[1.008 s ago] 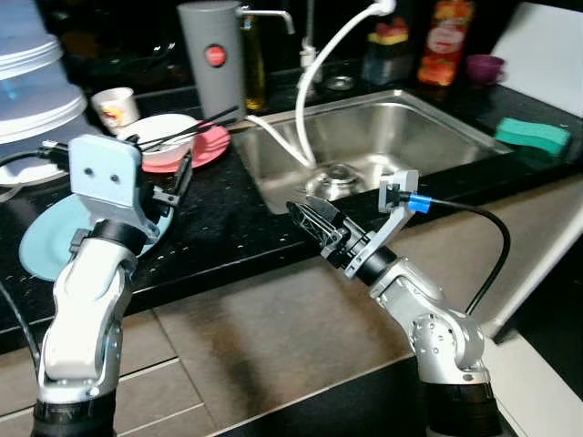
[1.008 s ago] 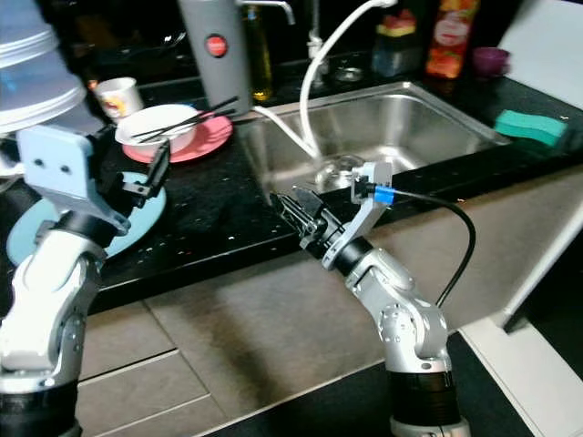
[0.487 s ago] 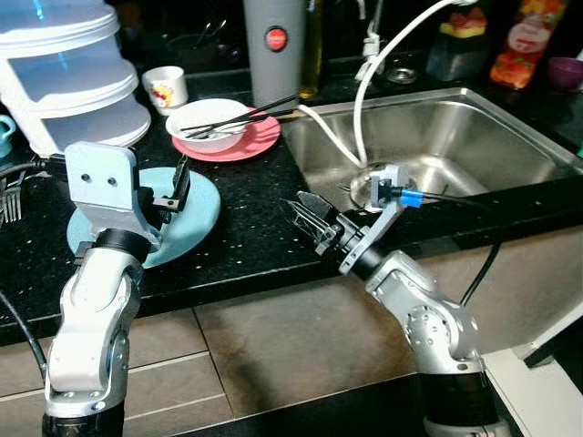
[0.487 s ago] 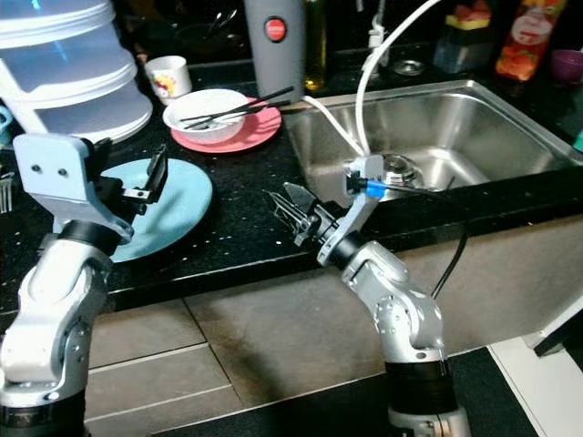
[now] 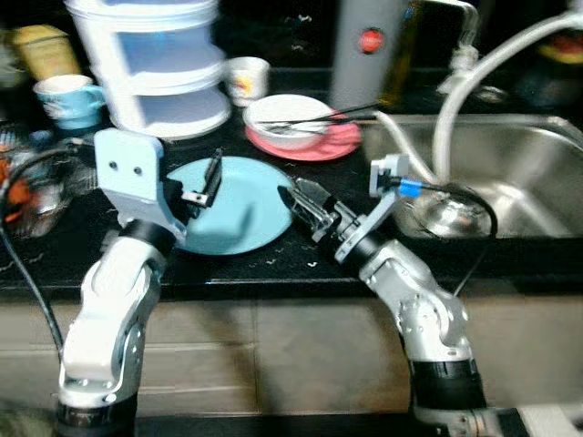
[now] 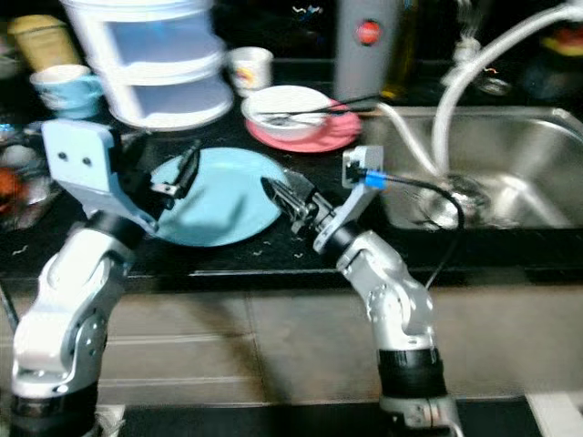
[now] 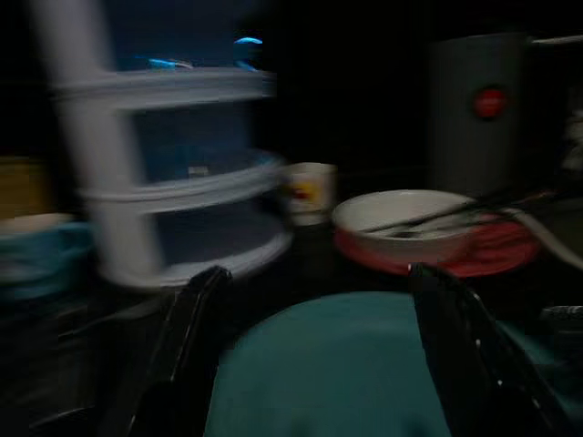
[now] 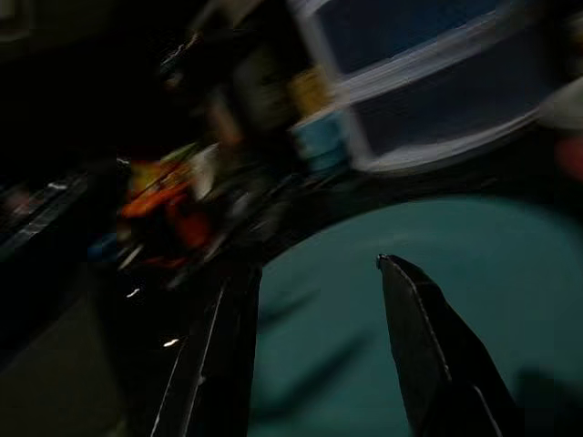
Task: Kitchen organization
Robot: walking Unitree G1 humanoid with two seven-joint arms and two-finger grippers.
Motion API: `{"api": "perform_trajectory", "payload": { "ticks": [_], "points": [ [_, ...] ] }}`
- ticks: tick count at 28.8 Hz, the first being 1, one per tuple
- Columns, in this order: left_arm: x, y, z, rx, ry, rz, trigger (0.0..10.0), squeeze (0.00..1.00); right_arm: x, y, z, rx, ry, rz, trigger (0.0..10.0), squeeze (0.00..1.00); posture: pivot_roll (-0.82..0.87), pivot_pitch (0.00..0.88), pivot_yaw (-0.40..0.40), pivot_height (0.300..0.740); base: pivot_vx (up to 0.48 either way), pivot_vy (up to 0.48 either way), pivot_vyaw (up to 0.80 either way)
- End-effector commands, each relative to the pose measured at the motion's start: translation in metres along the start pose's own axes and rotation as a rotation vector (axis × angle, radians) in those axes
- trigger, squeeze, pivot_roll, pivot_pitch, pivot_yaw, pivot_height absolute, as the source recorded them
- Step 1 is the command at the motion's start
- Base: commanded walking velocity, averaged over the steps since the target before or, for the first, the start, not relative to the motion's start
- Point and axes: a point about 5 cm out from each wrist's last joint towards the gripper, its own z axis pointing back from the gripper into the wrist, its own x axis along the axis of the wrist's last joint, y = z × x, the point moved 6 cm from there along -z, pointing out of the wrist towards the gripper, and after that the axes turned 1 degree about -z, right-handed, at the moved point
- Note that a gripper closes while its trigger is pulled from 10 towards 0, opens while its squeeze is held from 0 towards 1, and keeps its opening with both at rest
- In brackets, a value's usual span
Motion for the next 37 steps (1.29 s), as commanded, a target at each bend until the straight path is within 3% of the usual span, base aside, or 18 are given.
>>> {"api": "perform_trajectory", "payload": {
  "ticks": [1,9,16,23,32,37],
  "points": [
    [-0.001,-0.006,-0.001,-0.030,0.010,0.015,10.0,0.00,0.001,-0.003,0.001,-0.016,-0.012,0.002,10.0,0.00,0.10,0.000,-0.006,0.740,0.000,0.000,0.00],
    [-0.003,-0.021,0.005,-0.102,0.012,0.119,10.0,0.00,-0.003,-0.005,0.000,-0.028,-0.006,-0.001,10.0,0.00,0.11,0.000,-0.006,0.740,0.000,0.000,0.00],
    [-0.011,-0.019,0.008,-0.089,0.039,0.102,10.0,0.00,-0.005,-0.005,0.000,-0.022,0.005,0.008,10.0,0.00,0.11,0.000,-0.008,0.740,0.000,-0.383,0.00],
    [-0.008,-0.021,0.007,-0.096,0.021,0.184,10.0,0.00,-0.005,-0.003,0.000,-0.012,0.009,0.030,10.0,0.00,0.11,0.000,-0.008,0.740,0.000,-0.335,0.00],
    [-0.008,-0.021,0.009,-0.095,0.026,0.163,10.0,0.00,-0.004,0.002,0.000,0.013,0.009,0.039,10.0,0.00,0.11,0.000,-0.012,0.740,0.000,0.000,0.68],
    [-0.009,-0.020,0.011,-0.092,0.032,0.173,10.0,0.00,-0.007,0.003,-0.001,0.020,0.023,0.035,10.0,0.00,0.11,0.000,-0.013,0.740,0.000,0.000,0.00]
  ]
}}
